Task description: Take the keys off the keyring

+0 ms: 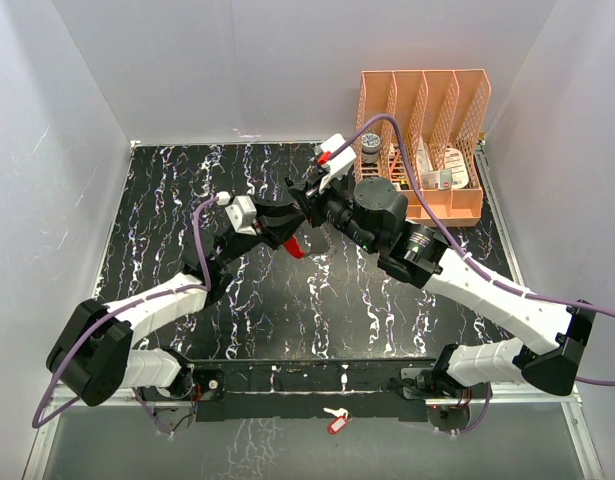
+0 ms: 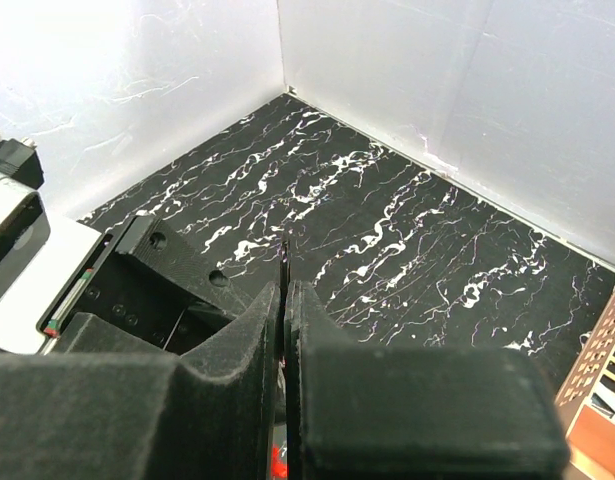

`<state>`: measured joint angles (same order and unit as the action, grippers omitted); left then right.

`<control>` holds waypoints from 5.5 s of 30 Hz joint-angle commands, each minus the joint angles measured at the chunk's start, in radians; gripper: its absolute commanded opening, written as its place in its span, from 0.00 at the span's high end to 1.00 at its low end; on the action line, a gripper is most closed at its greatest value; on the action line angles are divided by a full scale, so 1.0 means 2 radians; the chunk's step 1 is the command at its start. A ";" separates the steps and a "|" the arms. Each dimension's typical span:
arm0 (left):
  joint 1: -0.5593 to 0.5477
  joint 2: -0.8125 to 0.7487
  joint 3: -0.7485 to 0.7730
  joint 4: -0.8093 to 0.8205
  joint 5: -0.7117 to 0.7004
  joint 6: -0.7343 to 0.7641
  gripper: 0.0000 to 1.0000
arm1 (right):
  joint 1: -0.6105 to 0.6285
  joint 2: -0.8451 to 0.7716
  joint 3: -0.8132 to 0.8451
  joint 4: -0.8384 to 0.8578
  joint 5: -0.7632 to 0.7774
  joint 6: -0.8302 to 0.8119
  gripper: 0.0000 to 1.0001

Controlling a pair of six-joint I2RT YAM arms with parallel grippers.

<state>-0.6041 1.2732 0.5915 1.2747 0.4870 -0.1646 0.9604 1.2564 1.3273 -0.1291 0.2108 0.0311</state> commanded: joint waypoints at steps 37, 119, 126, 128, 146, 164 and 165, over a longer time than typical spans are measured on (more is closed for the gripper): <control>0.001 -0.052 -0.004 -0.074 -0.015 0.043 0.54 | 0.002 -0.019 0.018 0.051 0.027 -0.016 1.00; 0.000 -0.199 0.216 -0.479 0.066 0.298 1.00 | 0.003 -0.123 -0.296 0.495 -0.159 -0.014 0.38; 0.000 -0.198 0.210 -0.468 0.076 0.291 1.00 | 0.003 -0.112 -0.278 0.496 -0.180 -0.001 0.39; 0.001 -0.197 0.209 -0.466 0.079 0.289 1.00 | 0.003 -0.107 -0.276 0.500 -0.184 0.004 0.39; 0.000 -0.193 0.201 -0.461 0.062 0.301 1.00 | 0.006 -0.090 -0.269 0.486 -0.194 0.046 0.60; 0.000 -0.192 0.192 -0.441 0.066 0.290 1.00 | 0.011 -0.052 -0.235 0.493 -0.210 0.048 0.69; 0.000 -0.192 0.191 -0.440 0.065 0.291 1.00 | 0.012 -0.052 -0.234 0.491 -0.209 0.049 0.76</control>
<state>-0.6041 0.8997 0.9794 0.3252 0.6098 0.4179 0.9756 1.1542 0.8097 0.8143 -0.2081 0.1192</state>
